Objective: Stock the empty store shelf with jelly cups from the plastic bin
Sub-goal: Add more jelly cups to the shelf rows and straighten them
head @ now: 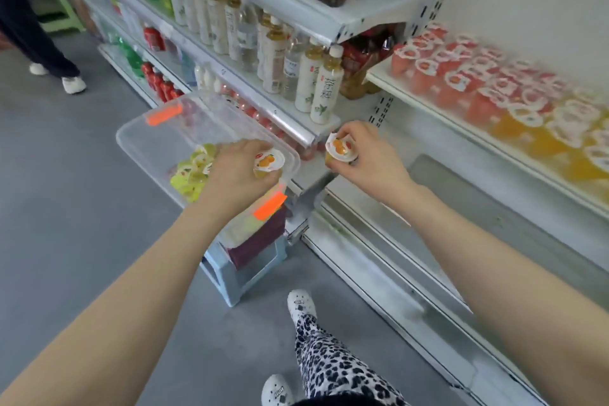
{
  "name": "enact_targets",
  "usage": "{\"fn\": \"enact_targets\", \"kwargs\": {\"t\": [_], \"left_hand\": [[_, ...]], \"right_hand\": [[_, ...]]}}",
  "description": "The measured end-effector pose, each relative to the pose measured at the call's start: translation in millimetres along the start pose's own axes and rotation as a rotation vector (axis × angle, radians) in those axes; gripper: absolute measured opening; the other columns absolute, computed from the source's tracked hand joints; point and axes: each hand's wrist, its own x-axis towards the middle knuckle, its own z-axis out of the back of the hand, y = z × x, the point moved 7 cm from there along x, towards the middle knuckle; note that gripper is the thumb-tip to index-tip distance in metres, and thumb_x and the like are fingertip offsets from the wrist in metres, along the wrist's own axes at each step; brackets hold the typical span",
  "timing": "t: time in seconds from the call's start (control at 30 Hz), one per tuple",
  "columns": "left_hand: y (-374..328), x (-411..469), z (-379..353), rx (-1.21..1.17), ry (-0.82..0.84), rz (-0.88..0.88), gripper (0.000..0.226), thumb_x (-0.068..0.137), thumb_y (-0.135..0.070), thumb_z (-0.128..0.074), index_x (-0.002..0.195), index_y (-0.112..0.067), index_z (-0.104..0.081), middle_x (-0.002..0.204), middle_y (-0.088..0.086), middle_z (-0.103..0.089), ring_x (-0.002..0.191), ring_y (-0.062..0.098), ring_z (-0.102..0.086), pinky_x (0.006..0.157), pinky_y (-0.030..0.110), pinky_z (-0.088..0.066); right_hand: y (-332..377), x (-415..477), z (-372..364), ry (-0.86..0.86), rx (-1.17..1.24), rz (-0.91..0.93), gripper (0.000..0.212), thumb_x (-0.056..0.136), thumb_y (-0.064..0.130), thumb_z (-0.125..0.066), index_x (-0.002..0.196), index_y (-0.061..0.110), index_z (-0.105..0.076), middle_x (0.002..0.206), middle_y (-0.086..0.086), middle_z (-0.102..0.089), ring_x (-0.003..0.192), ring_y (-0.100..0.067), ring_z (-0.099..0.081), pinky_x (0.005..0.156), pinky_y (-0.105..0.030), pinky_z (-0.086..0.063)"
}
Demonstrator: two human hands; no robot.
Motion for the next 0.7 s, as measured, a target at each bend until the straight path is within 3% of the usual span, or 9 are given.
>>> {"fn": "enact_targets", "kwargs": {"t": [0.17, 0.3, 0.43, 0.57, 0.7], "left_hand": [[-91.7, 5.2, -13.8, 0.029, 0.055, -0.195, 0.049, 0.08, -0.045, -0.069, 0.122, -0.021, -0.06, 0.117, 0.001, -0.064, 0.108, 0.023, -0.058, 0.09, 0.035, -0.044], [-160.3, 5.9, -30.8, 0.053, 0.102, -0.337, 0.051, 0.081, -0.053, -0.066, 0.123, -0.026, -0.059, 0.116, -0.003, -0.063, 0.099, 0.018, -0.061, 0.078, 0.032, -0.045], [-234.0, 5.0, -55.4, 0.038, 0.157, -0.501, 0.054, 0.081, -0.053, -0.067, 0.126, -0.025, -0.058, 0.118, -0.004, -0.063, 0.106, 0.017, -0.058, 0.082, 0.03, -0.043], [-319.0, 1.2, -80.8, -0.005, 0.178, -0.645, 0.059, 0.079, -0.056, -0.068, 0.127, -0.024, -0.058, 0.122, -0.004, -0.062, 0.109, 0.015, -0.057, 0.081, 0.025, -0.039], [-392.3, -0.4, -101.0, -0.06, 0.204, -0.737, 0.058, 0.079, -0.053, -0.07, 0.128, -0.024, -0.058, 0.125, -0.004, -0.062, 0.112, 0.016, -0.057, 0.089, 0.03, -0.043]], "right_hand": [[-38.0, -57.9, 80.0, -0.154, -0.095, -0.116, 0.042, 0.077, 0.039, -0.075, 0.109, 0.021, -0.055, 0.104, 0.003, -0.055, 0.097, -0.02, -0.053, 0.072, -0.027, -0.033], [-65.1, -106.4, 139.3, -0.266, -0.144, -0.172, 0.042, 0.076, 0.043, -0.074, 0.108, 0.023, -0.056, 0.105, -0.001, -0.059, 0.096, -0.02, -0.053, 0.075, -0.032, -0.039], [-95.7, -156.3, 197.3, -0.359, -0.218, -0.237, 0.04, 0.077, 0.045, -0.073, 0.107, 0.023, -0.058, 0.103, 0.0, -0.059, 0.098, -0.021, -0.053, 0.081, -0.036, -0.043], [-141.7, -211.9, 259.1, -0.456, -0.275, -0.354, 0.039, 0.078, 0.05, -0.071, 0.106, 0.025, -0.058, 0.104, 0.002, -0.06, 0.099, -0.018, -0.053, 0.083, -0.033, -0.04], [-180.0, -257.2, 310.1, -0.53, -0.283, -0.45, 0.039, 0.077, 0.054, -0.071, 0.104, 0.029, -0.058, 0.107, 0.004, -0.059, 0.1, -0.017, -0.055, 0.084, -0.032, -0.042]]}}
